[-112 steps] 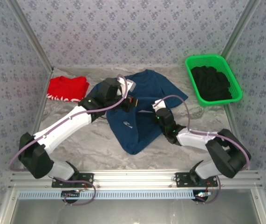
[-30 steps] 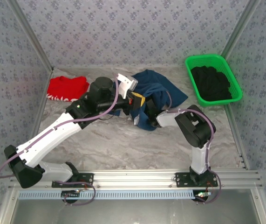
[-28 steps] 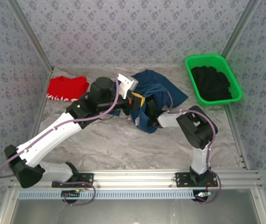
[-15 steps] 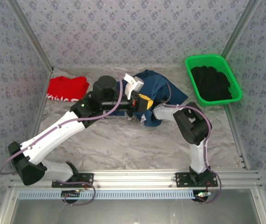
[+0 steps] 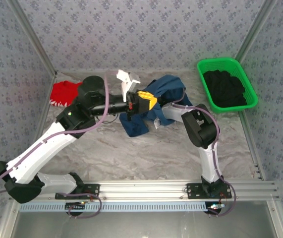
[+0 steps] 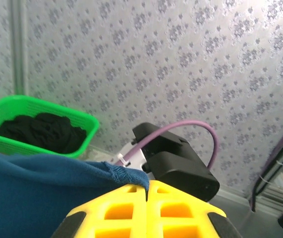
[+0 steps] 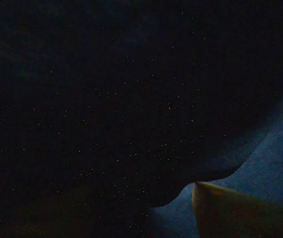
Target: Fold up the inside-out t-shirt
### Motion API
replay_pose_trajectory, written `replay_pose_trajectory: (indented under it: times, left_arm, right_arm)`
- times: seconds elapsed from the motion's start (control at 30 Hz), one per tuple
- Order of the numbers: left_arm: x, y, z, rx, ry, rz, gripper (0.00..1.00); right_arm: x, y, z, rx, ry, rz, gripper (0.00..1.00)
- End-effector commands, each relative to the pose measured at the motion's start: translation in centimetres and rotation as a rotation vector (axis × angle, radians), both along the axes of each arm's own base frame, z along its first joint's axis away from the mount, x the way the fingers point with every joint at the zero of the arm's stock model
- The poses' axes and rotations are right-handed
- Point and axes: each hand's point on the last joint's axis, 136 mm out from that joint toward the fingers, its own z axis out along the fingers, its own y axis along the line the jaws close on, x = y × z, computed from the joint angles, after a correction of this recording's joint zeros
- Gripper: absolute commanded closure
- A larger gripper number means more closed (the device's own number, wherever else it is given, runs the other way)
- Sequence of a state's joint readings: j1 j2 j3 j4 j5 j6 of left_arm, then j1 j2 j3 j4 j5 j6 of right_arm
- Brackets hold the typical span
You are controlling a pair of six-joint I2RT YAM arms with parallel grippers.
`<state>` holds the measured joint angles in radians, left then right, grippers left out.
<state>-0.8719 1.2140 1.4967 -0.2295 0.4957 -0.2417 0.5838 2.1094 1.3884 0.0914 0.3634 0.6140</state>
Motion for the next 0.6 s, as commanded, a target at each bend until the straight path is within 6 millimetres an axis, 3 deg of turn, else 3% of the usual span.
replay_pose_trajectory:
  times: [0.0, 0.13, 0.37, 0.47, 0.57]
  left_arm:
    - [0.2, 2.6, 3.8, -0.041, -0.138, 0.111, 1.00]
    - [2.9, 2.5, 1.6, 0.013, -0.108, 0.191, 1.00]
    - [5.0, 1.4, -1.2, 0.071, -0.079, 0.215, 1.00]
    - [5.3, 1.5, -1.1, 0.063, -0.074, 0.218, 1.00]
    - [4.8, 2.1, 0.7, 0.008, -0.078, 0.203, 1.00]
  right_arm:
    - [-1.2, -1.8, -0.7, -0.079, 0.072, -0.019, 0.43]
    - [-3.6, -2.8, -0.7, -0.182, 0.131, 0.071, 0.43]
    - [-7.4, -5.7, -1.4, -0.345, 0.300, 0.152, 0.42]
    - [-8.2, -7.3, -3.7, -0.332, 0.393, 0.157, 0.41]
    - [-7.9, -7.8, -5.5, -0.298, 0.457, 0.163, 0.41]
